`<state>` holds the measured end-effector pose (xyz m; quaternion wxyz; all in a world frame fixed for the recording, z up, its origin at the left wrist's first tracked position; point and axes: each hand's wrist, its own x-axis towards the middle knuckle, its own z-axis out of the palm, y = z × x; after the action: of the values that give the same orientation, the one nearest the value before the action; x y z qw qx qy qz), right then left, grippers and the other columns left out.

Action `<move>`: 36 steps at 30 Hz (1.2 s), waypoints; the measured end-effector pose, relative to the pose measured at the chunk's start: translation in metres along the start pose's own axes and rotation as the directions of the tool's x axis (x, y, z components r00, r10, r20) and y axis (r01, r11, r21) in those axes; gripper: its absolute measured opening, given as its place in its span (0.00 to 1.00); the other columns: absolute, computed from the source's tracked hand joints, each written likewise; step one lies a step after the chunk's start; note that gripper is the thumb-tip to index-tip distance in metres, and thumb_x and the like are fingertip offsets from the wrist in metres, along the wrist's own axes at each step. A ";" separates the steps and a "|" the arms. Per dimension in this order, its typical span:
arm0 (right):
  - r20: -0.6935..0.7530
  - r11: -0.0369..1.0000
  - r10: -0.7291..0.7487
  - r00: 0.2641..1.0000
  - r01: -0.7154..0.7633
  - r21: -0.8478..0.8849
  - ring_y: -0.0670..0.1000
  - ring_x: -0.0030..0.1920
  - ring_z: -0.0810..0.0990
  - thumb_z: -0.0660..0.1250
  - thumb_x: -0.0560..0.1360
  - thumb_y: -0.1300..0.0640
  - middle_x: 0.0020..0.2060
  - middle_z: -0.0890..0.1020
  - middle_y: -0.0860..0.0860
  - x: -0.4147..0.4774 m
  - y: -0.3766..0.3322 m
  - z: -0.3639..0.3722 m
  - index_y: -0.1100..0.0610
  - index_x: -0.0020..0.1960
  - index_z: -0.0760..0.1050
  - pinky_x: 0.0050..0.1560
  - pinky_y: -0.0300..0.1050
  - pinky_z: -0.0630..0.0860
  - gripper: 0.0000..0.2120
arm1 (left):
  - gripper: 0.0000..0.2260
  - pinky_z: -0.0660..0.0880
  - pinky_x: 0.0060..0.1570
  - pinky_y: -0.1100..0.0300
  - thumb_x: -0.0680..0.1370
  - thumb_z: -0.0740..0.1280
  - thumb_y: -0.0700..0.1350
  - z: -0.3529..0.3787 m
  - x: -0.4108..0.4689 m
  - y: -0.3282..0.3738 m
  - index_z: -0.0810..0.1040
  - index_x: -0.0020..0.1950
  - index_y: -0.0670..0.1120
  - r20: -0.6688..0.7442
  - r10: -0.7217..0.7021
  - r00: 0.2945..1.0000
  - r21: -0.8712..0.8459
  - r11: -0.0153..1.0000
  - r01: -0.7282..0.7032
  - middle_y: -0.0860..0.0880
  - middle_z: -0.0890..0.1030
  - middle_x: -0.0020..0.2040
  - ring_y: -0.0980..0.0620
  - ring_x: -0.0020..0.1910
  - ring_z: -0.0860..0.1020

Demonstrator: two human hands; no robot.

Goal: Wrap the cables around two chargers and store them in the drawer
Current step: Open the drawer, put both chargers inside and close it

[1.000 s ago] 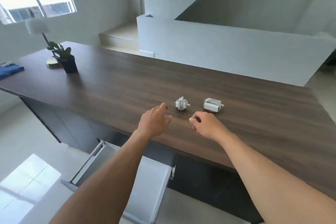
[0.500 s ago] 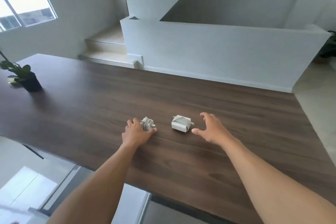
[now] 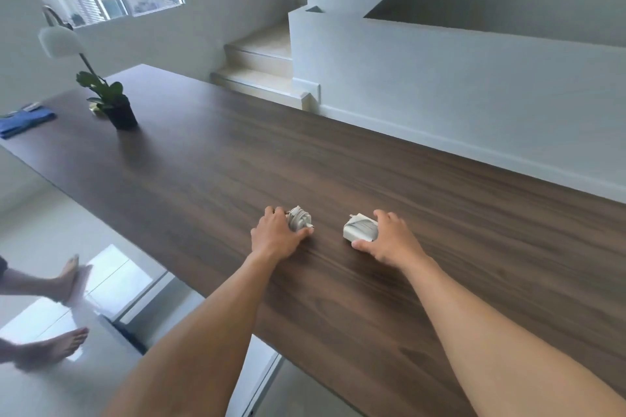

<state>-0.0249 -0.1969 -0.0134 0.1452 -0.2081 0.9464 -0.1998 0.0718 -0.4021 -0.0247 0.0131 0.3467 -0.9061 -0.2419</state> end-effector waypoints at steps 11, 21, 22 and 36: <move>-0.077 1.000 -0.014 0.997 0.012 -0.027 0.53 0.61 0.74 0.71 0.67 0.41 0.59 0.75 0.50 0.005 -0.008 0.001 0.53 0.65 0.70 0.58 0.49 0.72 0.31 | 0.25 0.70 0.62 0.50 0.67 0.75 0.58 -0.004 0.000 -0.011 0.77 0.61 0.51 -0.030 0.067 0.997 -0.141 0.988 -0.070 0.52 0.75 0.56 0.50 0.59 0.76; -0.265 0.960 -0.134 0.955 0.192 0.206 0.52 0.57 0.74 0.75 0.64 0.43 0.55 0.75 0.49 -0.006 -0.050 0.005 0.55 0.59 0.72 0.56 0.47 0.73 0.29 | 0.24 0.72 0.61 0.49 0.67 0.74 0.58 -0.038 -0.003 -0.030 0.77 0.59 0.51 -0.087 0.133 0.987 -0.159 0.976 -0.146 0.55 0.74 0.56 0.52 0.52 0.78; -0.260 0.956 -0.144 0.955 0.203 0.214 0.51 0.57 0.73 0.75 0.64 0.43 0.54 0.75 0.49 -0.008 -0.056 0.009 0.55 0.59 0.72 0.56 0.47 0.73 0.29 | 0.23 0.72 0.61 0.49 0.68 0.74 0.57 -0.042 -0.005 -0.034 0.76 0.59 0.51 -0.091 0.137 0.986 -0.160 0.976 -0.150 0.55 0.74 0.56 0.52 0.51 0.78; -0.176 0.915 -0.286 0.942 0.323 0.243 0.51 0.57 0.74 0.74 0.64 0.43 0.55 0.76 0.49 -0.047 -0.222 0.091 0.55 0.60 0.72 0.58 0.46 0.72 0.29 | 0.21 0.72 0.52 0.61 0.66 0.76 0.48 -0.136 -0.022 -0.192 0.76 0.56 0.46 -0.196 -0.004 0.981 -0.324 0.944 -0.061 0.48 0.72 0.54 0.51 0.46 0.76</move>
<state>0.1229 -0.3900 0.0130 0.0738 -0.3174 0.8742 -0.3601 0.2337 -0.5699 0.0121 0.1625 0.3485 -0.8525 -0.3542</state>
